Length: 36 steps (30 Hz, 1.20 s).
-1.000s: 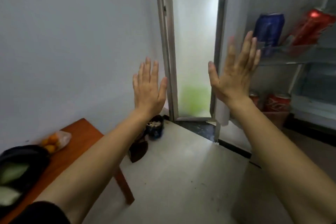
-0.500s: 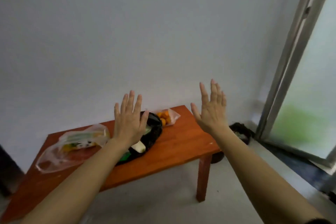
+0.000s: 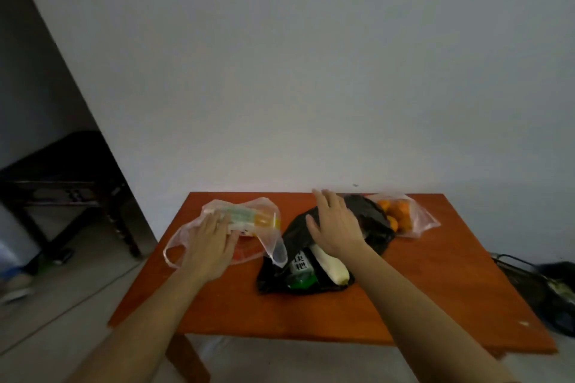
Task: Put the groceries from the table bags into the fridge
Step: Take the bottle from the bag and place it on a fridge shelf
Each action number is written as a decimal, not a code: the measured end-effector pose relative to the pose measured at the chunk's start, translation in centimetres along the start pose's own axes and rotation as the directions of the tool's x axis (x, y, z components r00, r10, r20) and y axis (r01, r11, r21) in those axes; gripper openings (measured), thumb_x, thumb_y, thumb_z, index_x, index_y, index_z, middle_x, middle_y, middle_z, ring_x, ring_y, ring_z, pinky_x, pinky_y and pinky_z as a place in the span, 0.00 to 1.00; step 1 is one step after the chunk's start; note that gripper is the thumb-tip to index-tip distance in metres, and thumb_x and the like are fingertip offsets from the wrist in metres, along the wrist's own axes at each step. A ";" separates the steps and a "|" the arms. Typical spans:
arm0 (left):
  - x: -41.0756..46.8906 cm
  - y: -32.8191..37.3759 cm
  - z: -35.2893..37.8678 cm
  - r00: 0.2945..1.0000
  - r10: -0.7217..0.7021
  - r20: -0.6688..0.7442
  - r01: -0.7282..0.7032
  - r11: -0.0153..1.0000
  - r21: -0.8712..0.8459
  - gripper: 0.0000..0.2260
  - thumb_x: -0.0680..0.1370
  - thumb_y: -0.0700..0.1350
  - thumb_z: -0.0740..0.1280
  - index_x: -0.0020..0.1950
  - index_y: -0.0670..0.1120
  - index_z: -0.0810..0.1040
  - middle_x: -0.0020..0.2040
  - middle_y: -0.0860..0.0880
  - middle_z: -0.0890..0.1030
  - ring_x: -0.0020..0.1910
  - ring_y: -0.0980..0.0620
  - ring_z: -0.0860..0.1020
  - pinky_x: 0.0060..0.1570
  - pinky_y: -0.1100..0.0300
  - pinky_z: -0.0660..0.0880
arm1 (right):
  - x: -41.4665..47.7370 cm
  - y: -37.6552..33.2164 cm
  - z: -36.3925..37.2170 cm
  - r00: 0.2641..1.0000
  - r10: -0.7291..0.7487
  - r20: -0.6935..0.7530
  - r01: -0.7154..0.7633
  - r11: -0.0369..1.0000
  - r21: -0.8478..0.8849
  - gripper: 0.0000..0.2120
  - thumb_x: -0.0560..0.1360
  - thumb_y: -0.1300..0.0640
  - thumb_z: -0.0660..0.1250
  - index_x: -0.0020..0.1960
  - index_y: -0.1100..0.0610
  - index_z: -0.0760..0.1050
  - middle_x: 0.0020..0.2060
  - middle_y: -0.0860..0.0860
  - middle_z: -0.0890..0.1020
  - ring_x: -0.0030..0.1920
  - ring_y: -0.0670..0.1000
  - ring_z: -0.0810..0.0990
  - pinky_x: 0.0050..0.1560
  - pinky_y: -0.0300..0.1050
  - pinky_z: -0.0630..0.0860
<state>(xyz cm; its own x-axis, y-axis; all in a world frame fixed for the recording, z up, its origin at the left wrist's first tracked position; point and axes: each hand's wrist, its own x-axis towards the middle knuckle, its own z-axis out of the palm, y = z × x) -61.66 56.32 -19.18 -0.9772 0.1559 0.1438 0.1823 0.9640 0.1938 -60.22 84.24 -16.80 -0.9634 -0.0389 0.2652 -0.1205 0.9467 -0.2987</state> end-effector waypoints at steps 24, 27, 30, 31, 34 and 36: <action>22.6 -12.9 14.1 0.937 -0.010 0.349 -0.033 0.993 0.116 0.21 0.80 0.47 0.63 0.73 0.49 0.67 0.72 0.47 0.72 0.71 0.46 0.69 0.72 0.44 0.65 | 21.1 -3.5 25.2 0.729 0.070 0.681 -0.155 0.986 0.065 0.28 0.81 0.57 0.58 0.79 0.53 0.54 0.78 0.57 0.56 0.77 0.62 0.56 0.75 0.61 0.59; 27.8 -13.7 14.9 0.932 0.111 0.344 -0.139 0.989 0.057 0.20 0.81 0.48 0.60 0.73 0.50 0.66 0.71 0.49 0.71 0.70 0.48 0.68 0.72 0.48 0.64 | 24.0 -1.9 25.2 0.770 0.204 0.604 -0.225 0.974 -0.042 0.26 0.82 0.54 0.56 0.79 0.54 0.56 0.77 0.57 0.60 0.75 0.59 0.63 0.73 0.58 0.62; 31.3 -14.3 16.2 0.870 0.199 0.451 -0.216 0.976 -0.013 0.25 0.83 0.57 0.56 0.78 0.51 0.60 0.77 0.48 0.64 0.76 0.45 0.61 0.76 0.41 0.56 | 25.2 0.7 25.8 0.740 0.360 0.568 -0.367 0.924 -0.108 0.29 0.83 0.49 0.56 0.81 0.54 0.53 0.77 0.60 0.62 0.74 0.61 0.65 0.72 0.57 0.67; 32.1 -14.4 16.7 0.843 0.222 0.490 -0.239 0.971 -0.028 0.27 0.82 0.60 0.55 0.79 0.52 0.58 0.79 0.48 0.62 0.77 0.44 0.59 0.76 0.38 0.53 | 25.2 1.7 26.1 0.717 0.414 0.560 -0.413 0.900 -0.137 0.28 0.82 0.49 0.57 0.80 0.55 0.55 0.76 0.60 0.64 0.73 0.61 0.67 0.70 0.56 0.69; 33.1 -14.1 18.1 0.766 0.291 0.573 -0.317 0.947 -0.057 0.35 0.77 0.69 0.58 0.79 0.54 0.57 0.80 0.48 0.58 0.79 0.41 0.54 0.74 0.34 0.46 | 24.4 3.7 26.5 0.607 0.520 0.601 -0.537 0.826 -0.172 0.25 0.81 0.51 0.60 0.76 0.56 0.64 0.69 0.57 0.74 0.66 0.58 0.75 0.64 0.53 0.74; 33.3 -13.4 18.9 0.745 0.325 0.583 -0.375 0.926 -0.037 0.41 0.74 0.72 0.60 0.80 0.53 0.54 0.80 0.47 0.56 0.79 0.40 0.51 0.74 0.35 0.46 | 23.5 4.0 27.2 0.547 0.524 0.652 -0.587 0.796 -0.147 0.20 0.81 0.50 0.61 0.70 0.55 0.70 0.63 0.56 0.79 0.60 0.57 0.79 0.60 0.54 0.77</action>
<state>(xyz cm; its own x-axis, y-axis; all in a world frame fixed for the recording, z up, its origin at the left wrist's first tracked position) -98.65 52.69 -35.29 -0.7322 0.5547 -0.3953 0.5392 0.8266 0.1612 -89.85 78.38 -36.67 -0.7467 0.2665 -0.6095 0.5049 0.8235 -0.2585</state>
